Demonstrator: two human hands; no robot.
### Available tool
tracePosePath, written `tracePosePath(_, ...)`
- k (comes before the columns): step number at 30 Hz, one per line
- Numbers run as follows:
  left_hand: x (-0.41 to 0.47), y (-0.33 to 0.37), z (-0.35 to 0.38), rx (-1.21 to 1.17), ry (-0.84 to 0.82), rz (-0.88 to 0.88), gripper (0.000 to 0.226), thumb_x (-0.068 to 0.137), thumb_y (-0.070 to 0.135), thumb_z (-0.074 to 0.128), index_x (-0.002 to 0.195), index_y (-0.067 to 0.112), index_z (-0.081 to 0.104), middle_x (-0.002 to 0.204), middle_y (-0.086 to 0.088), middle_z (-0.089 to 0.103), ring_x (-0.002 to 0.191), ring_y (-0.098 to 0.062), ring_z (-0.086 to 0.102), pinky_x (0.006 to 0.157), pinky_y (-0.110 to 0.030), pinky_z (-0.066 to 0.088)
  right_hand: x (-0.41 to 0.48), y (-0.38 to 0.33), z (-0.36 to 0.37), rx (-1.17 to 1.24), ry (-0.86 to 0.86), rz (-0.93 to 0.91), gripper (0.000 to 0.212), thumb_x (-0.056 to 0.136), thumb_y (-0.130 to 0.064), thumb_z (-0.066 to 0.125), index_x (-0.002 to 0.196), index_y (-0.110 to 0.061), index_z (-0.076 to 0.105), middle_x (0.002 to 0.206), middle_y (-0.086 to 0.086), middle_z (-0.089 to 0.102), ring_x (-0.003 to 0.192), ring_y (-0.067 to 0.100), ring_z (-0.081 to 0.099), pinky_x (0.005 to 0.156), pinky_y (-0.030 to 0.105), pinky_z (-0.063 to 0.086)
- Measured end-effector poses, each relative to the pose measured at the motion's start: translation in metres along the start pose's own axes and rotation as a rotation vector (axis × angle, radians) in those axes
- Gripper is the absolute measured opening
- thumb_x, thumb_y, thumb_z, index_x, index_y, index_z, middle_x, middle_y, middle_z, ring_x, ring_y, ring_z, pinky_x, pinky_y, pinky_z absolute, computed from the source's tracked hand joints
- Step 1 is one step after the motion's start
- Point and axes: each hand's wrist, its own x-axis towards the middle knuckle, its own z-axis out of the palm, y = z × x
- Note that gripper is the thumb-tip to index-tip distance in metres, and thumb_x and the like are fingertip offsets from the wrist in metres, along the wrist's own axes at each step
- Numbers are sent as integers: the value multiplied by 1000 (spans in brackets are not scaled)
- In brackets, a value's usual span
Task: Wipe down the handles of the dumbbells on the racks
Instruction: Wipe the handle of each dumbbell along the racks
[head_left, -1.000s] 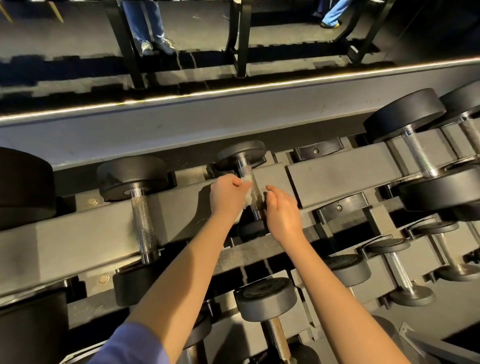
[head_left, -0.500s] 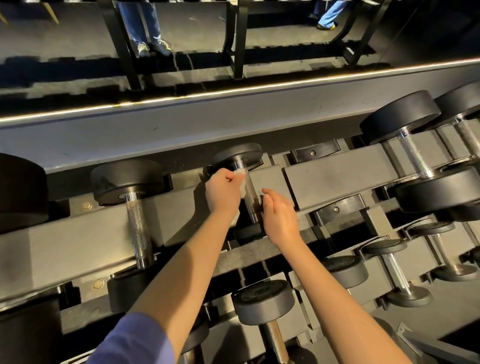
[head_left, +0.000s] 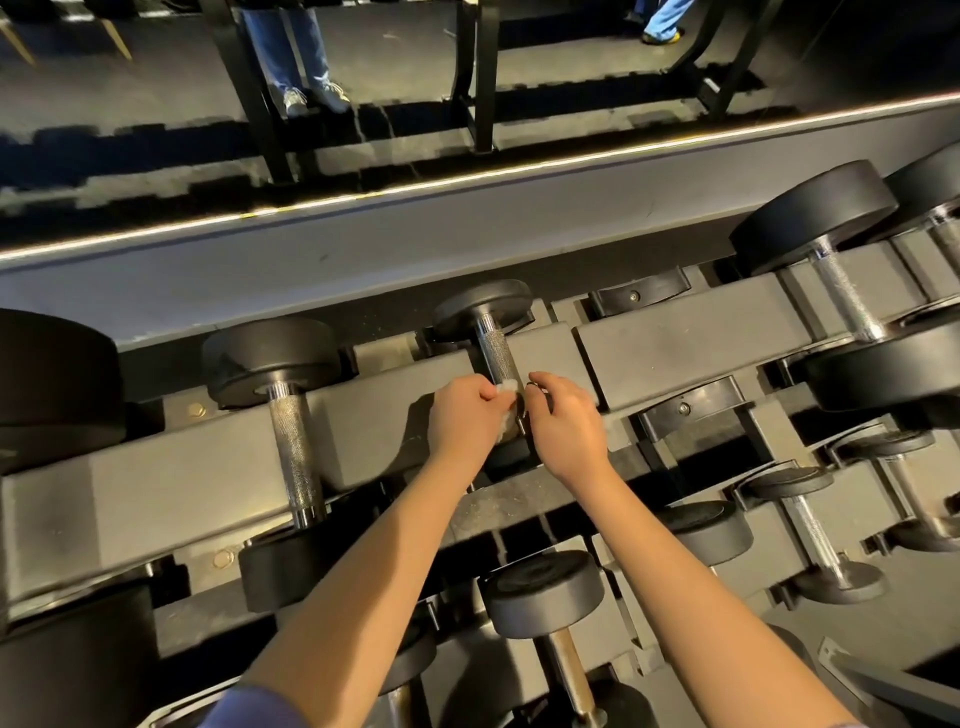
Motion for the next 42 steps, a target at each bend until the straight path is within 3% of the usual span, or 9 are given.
tracePosePath(3,-3,3,-7,0,-70,5,25,89,29,63,66,20,63,67,1,60,65,-14,55,57,-26,43,-1,0,0,-6,0,2,37,99,-32,42,127,-15,57,127,2,59,120,21,49,101,38,41)
tracePosePath(7,-8,13,-11,-162,-60,37,21,91,19,61,79,7,73,74,-8,67,71,-20,61,72,-38,52,-3,-2,-3,29,60,-119,24,97,-27,48,94,-15,68,96,-3,65,97,19,55,83,35,44)
tracePosePath(10,-5,18,-15,-239,-80,44,18,94,18,57,89,9,72,85,-5,68,82,-19,64,80,-39,55,-1,-13,-13,218,31,-113,22,97,-24,50,99,-16,71,89,-2,67,86,15,58,74,29,46)
tracePosePath(14,-2,27,-28,-123,21,190,22,98,19,48,97,11,68,95,-1,61,80,-4,54,72,-10,40,9,-25,-21,186,126,-51,24,97,-18,50,89,-9,70,73,4,64,67,19,59,60,34,48)
tracePosePath(17,8,28,-42,107,201,304,35,99,20,45,133,15,51,128,1,46,113,-4,44,88,-4,31,15,-20,-20,-49,126,-79,24,95,-16,51,80,-6,68,71,3,60,67,22,57,59,32,44)
tracePosePath(20,20,18,-48,271,128,318,49,100,22,44,147,16,32,150,3,30,136,-12,28,108,-28,32,15,-14,-15,-143,-64,-41,19,93,-16,56,84,-8,70,76,3,62,74,24,61,60,25,39)
tracePosePath(26,27,11,-53,279,110,332,47,101,22,42,147,21,33,151,5,30,135,-8,29,92,-17,29,16,-19,-14,-165,-26,-83,20,91,-20,62,81,-6,72,74,7,63,67,20,54,56,23,38)
tracePosePath(31,27,8,-54,248,101,338,47,101,24,42,147,23,32,150,8,30,134,-6,29,90,-15,29,32,-39,-9,-142,-16,-61,15,93,-17,59,92,-8,71,86,3,64,77,12,56,69,22,41)
tracePosePath(42,30,7,-58,165,39,295,47,101,25,42,147,27,32,149,12,30,133,-4,29,77,-5,21,69,-61,-5,-121,-10,48,21,94,-20,55,84,-8,68,82,8,65,75,19,61,68,25,44)
